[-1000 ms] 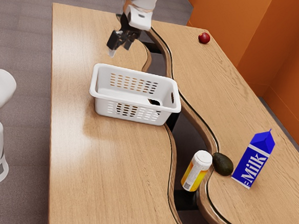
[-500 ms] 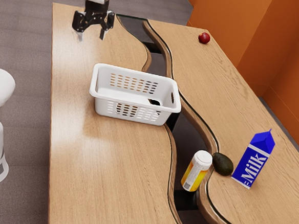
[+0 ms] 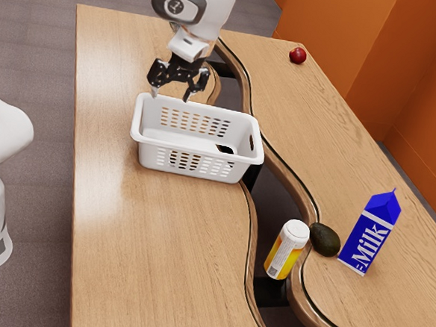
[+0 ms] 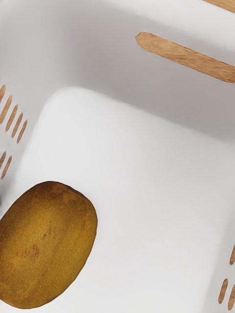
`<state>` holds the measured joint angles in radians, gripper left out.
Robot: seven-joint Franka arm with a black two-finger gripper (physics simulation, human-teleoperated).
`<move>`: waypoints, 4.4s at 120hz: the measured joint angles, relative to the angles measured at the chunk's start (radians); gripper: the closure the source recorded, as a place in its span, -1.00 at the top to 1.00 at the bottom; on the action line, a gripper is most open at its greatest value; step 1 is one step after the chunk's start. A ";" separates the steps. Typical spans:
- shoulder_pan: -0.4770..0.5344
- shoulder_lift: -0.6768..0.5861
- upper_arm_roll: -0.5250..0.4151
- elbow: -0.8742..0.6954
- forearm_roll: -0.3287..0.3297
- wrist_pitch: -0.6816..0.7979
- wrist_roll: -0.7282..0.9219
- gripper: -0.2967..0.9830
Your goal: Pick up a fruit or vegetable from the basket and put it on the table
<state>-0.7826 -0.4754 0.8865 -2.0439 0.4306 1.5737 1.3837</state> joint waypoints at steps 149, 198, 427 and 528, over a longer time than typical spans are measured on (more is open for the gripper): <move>-0.066 0.046 0.050 -0.116 -0.035 0.229 0.096 0.50; -0.293 0.043 0.230 -0.102 -0.032 0.270 0.100 0.50; -0.492 0.035 0.465 -0.101 -0.033 0.479 0.042 0.46; -0.678 0.014 0.634 -0.058 -0.035 0.526 0.036 0.38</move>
<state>-1.4611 -0.4615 1.5200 -2.1022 0.3956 2.0995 1.4194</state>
